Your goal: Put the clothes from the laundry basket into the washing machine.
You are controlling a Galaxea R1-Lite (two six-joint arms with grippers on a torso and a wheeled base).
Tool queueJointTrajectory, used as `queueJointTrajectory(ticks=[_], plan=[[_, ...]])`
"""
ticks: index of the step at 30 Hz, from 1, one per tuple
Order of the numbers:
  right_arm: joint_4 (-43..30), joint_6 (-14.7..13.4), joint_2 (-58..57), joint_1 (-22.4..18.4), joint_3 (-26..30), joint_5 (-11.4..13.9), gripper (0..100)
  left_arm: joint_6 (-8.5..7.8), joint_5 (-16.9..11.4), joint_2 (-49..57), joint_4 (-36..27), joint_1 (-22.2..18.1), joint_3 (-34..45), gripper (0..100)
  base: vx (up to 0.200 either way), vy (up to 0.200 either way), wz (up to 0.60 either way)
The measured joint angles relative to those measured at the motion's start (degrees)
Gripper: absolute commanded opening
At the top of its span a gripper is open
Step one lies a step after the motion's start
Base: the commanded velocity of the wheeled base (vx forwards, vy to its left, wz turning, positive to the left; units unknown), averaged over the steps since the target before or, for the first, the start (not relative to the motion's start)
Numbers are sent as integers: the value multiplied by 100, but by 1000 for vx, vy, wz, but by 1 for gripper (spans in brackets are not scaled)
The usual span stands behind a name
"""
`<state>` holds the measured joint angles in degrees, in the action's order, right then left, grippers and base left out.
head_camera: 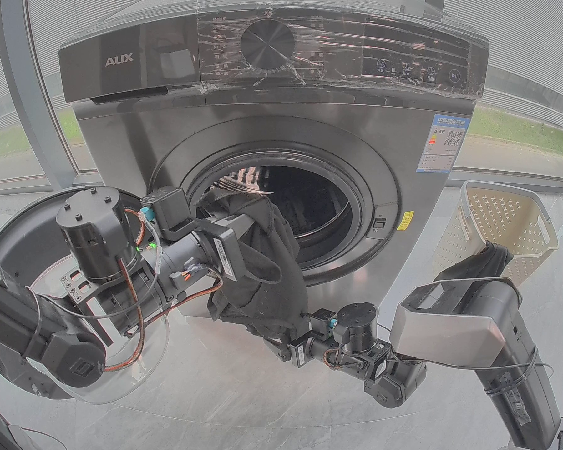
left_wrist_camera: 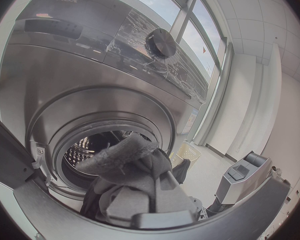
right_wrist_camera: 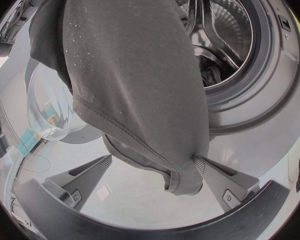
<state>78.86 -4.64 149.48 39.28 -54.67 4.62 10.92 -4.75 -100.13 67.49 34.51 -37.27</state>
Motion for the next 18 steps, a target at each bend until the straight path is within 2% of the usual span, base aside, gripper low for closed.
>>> queueJointTrajectory(ticks=[18], plan=[[78, 9, 256, 88, -249, -30, 100, 16, 0, 46, 0, 21, -2, 0, 0, 0, 0]])
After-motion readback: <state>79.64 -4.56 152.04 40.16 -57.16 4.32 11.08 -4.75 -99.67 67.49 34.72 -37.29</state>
